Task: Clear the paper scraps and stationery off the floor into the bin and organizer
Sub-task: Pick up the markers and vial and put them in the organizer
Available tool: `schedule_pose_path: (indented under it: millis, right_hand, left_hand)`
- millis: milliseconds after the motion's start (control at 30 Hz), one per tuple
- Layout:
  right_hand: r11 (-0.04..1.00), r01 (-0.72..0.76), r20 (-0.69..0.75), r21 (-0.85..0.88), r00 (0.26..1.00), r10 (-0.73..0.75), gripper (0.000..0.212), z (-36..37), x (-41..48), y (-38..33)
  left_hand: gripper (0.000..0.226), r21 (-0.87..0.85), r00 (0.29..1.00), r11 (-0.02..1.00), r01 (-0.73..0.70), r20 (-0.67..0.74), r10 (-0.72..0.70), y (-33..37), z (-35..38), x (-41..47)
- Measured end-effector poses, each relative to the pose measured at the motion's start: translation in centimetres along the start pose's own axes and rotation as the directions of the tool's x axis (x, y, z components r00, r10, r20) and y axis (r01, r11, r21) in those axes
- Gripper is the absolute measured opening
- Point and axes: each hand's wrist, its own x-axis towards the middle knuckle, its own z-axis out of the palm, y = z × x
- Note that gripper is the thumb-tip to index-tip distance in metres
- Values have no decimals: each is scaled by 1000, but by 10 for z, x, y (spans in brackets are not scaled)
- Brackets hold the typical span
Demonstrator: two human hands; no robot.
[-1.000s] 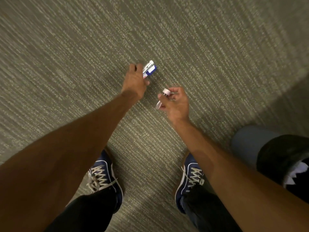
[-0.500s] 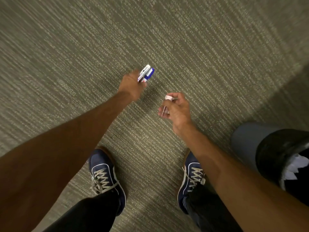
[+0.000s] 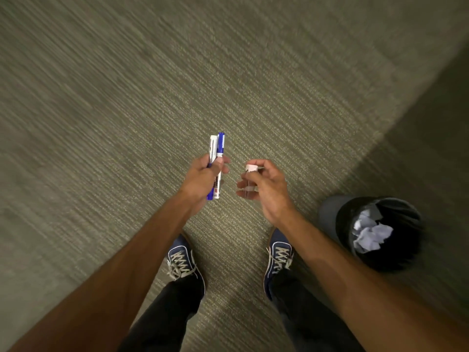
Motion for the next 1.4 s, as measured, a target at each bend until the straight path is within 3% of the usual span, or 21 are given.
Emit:
schedule_pose_path:
  millis: [100, 333, 567, 733, 967, 1167, 1400]
  right_hand:
    - [998, 48, 25, 35, 998, -49, 22, -5, -57, -42]
    - [985, 140, 36, 99, 989, -144, 23, -35, -191, -142]
    - [966, 238, -20, 98, 971, -237, 20, -78, -322, -219]
    - [945, 296, -94, 141, 954, -285, 28, -113, -402, -251]
    - [885, 400, -220, 237, 910, -352, 28, -149, -488, -260]
    - [763, 550, -340, 340, 828, -446, 18, -165, -548, -235]
    - [716, 639, -503, 282, 734, -457, 24, -182, -611, -195]
  left_hand:
    - [17, -141, 999, 990, -20, 40, 26, 40, 6, -56]
    - [15, -251, 991, 968, -31, 119, 63, 133, 39, -197]
    - [16, -258, 980, 963, -78, 160, 122, 208, 90, -328]
    - [10, -242, 955, 963, -120, 237, 179, 248, 131, -396]
    - [10, -151, 905, 977, -148, 378, 195, 276, 167, -461]
    - [9, -52, 845, 987, -154, 511, 159, 274, 183, -496]
    - [12, 99, 744, 985, -142, 667, 40, 245, 217, -535]
